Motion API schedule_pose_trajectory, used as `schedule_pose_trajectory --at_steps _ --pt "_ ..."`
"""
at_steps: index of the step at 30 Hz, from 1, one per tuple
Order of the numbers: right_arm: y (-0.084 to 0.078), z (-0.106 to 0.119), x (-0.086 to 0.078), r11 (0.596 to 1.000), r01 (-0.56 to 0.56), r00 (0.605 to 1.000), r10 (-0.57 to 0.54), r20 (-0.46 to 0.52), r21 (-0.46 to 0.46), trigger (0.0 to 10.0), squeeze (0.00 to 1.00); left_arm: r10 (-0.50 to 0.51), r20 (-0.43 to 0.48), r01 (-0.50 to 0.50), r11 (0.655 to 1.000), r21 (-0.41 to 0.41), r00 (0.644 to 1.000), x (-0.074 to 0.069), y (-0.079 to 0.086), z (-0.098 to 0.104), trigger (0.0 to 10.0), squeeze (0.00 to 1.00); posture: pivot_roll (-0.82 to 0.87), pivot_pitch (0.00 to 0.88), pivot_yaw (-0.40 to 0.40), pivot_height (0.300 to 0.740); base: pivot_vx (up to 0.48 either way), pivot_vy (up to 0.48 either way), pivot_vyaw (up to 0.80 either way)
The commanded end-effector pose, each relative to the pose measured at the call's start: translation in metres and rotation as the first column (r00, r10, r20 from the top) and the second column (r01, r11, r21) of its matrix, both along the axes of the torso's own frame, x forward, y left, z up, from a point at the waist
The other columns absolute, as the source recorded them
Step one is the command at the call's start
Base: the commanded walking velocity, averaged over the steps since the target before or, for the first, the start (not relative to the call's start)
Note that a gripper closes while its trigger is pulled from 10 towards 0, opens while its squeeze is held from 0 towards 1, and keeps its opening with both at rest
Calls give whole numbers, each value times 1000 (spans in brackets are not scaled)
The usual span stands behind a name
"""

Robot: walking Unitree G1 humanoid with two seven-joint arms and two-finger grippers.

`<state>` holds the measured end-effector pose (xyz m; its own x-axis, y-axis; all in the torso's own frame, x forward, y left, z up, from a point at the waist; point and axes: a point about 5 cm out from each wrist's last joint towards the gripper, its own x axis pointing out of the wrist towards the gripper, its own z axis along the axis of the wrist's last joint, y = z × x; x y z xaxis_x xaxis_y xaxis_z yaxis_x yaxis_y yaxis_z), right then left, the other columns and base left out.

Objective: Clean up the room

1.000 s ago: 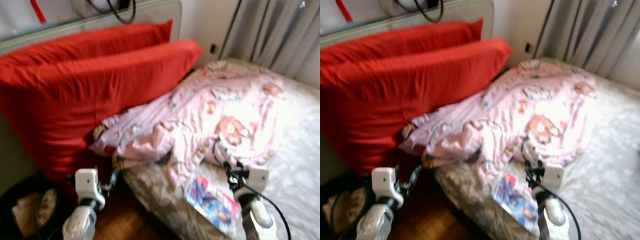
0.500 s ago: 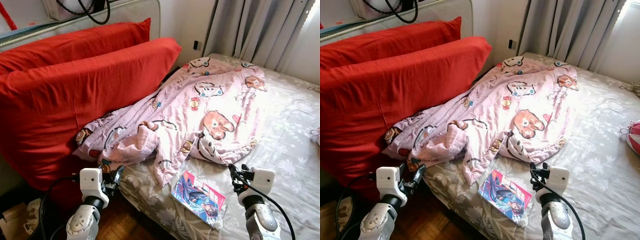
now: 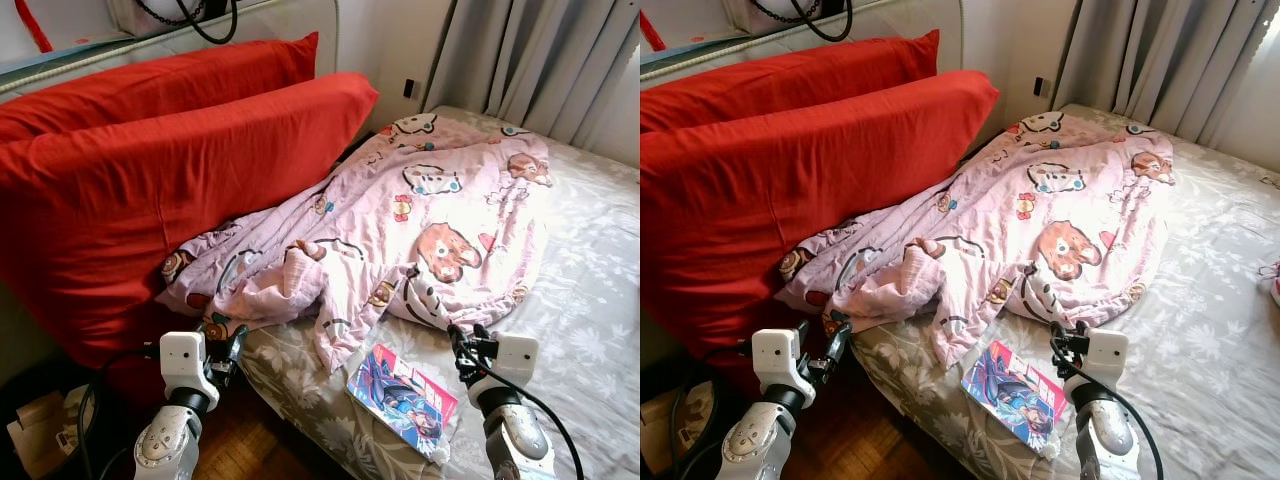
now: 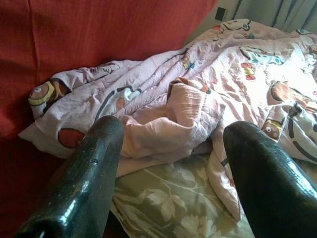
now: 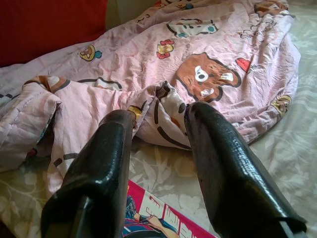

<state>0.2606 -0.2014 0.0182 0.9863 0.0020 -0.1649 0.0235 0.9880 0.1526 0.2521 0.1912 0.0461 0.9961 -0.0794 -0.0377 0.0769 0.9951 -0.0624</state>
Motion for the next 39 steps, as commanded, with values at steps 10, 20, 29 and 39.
schedule_pose_trajectory --at_steps 10,20,29,39 --pt "0 1 0 1000 -6 1000 6 7 -2 10000 0 -11 -28 11 1000 10 1000 -2 -2 -4 10000 0 94 61 -23 666 0 0 0" --pt "1 -4 -2 1000 -20 999 20 -25 -4 10000 0 -11 -30 12 1000 12 999 -2 0 -3 10000 0 90 78 -19 642 0 0 0" --pt "10 -3 3 998 -62 998 62 -13 19 10000 0 -27 -57 28 999 24 998 0 -3 -5 10000 0 87 85 -14 642 0 0 0" --pt "18 -1 11 991 -126 992 127 -22 34 10000 0 -29 -50 30 999 18 998 2 -3 -3 10000 0 77 93 -6 642 0 0 0"
